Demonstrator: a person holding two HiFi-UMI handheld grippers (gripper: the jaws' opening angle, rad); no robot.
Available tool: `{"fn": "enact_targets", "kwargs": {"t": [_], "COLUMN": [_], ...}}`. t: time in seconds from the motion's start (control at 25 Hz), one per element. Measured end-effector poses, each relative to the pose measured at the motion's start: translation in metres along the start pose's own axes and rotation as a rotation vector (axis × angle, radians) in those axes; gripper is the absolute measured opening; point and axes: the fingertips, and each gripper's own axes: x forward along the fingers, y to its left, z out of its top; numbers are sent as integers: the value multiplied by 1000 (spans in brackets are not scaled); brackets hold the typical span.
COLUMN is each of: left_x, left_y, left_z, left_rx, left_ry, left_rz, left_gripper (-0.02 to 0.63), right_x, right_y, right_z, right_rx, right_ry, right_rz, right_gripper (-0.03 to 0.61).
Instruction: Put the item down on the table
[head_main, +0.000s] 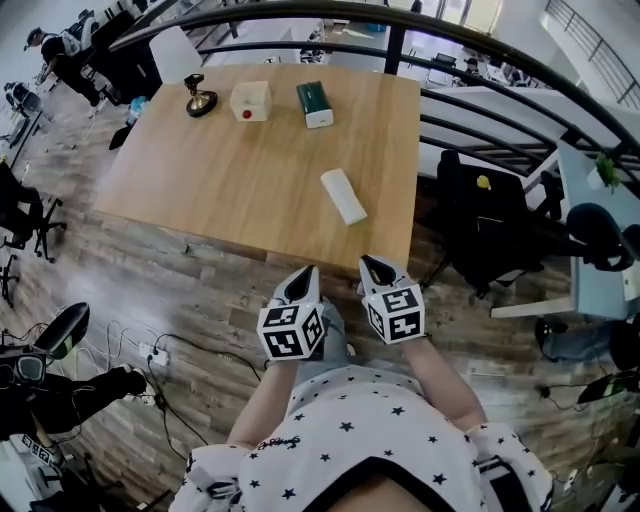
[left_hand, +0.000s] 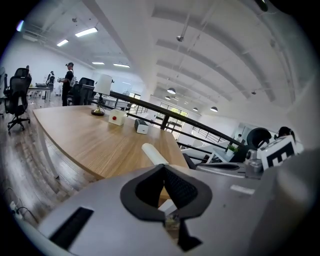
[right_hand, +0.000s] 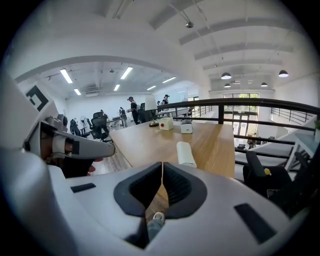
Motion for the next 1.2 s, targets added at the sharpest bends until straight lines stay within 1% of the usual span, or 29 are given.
{"fn": "enact_targets", "kwargs": {"t": [0.36, 0.64, 0.76, 0.92, 1.04, 1.2], "left_x": [-39, -64, -72, -81, -85, -86], "left_y": [-32, -43, -44, -41, -39, -38], "left_z": [-24, -45, -52, -52, -52, -50], "left_rx": [22, 34, 33, 34, 29, 43], "left_ry": [-9, -9, -9, -18, -20, -18], "left_rz": [-27, -46, -49, -39, -41, -54], "left_gripper": [11, 11, 11, 11, 11, 11], "right_x": [-62, -91, -97, -101, -102, -102], "right_y": [18, 31, 36, 47, 53, 57], "right_z": [-2, -12, -18, -14, -10, -6], "right_rx": [25, 49, 71, 84, 66, 41], "right_ry": [-78, -121, -132, -150, -161, -166], "right_rz": [5, 15, 20, 41, 38, 26], "right_gripper": [-5, -5, -5, -5, -6, -6]}}
